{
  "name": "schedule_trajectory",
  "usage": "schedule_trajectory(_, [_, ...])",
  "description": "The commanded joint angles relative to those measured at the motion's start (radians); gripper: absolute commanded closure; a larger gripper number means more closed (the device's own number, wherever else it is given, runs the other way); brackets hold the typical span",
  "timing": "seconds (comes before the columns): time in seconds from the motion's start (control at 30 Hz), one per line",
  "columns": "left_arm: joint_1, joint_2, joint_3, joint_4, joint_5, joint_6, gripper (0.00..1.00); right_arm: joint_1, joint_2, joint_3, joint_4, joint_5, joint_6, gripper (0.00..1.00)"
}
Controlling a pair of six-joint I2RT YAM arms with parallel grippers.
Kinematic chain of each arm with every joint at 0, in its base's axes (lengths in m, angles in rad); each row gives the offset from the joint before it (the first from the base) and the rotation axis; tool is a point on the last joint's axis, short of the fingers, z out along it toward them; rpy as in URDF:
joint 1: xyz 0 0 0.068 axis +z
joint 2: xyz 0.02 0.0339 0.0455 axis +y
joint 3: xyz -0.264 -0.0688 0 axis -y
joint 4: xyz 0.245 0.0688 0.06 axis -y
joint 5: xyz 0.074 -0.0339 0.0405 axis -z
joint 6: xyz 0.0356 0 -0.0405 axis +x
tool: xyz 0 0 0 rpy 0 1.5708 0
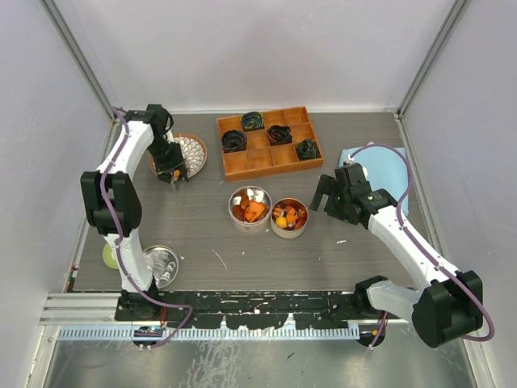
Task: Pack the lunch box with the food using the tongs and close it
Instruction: Pick up the fake food from the plate.
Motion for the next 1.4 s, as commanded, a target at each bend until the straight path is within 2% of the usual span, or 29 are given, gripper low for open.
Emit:
schedule_trajectory(0.0, [-0.018, 0.004, 0.044, -0.026, 0.02, 0.035, 0.57, -0.003, -0.009, 0.017, 0.036, 0.002, -0.005, 0.0])
schedule_trajectory(0.63, [-0.048, 0.076, 0.103, -0.062, -0.065, 0.038, 0.58, -0.004, 0.001, 0.02, 0.038, -0.001, -0.005, 0.0])
schedule_trajectory(0.73, [-0.048, 0.086, 0.119, -0.066, -0.06, 0.037, 0.64, -0.003, -0.001, 0.018, 0.038, -0.001, -0.005, 0.0])
schedule_trajectory(1.0, [-0.048, 0.022, 0.11, -0.063, -0.053, 0.041, 0.72, -0.004, -0.004, 0.02, 0.038, 0.004, -0.005, 0.0])
schedule_trajectory(1.37, [-0.111, -0.121, 0.1, -0.056, -0.036, 0.053, 0.73, -0.005, -0.006, 0.029, 0.038, -0.001, 0.0, 0.0])
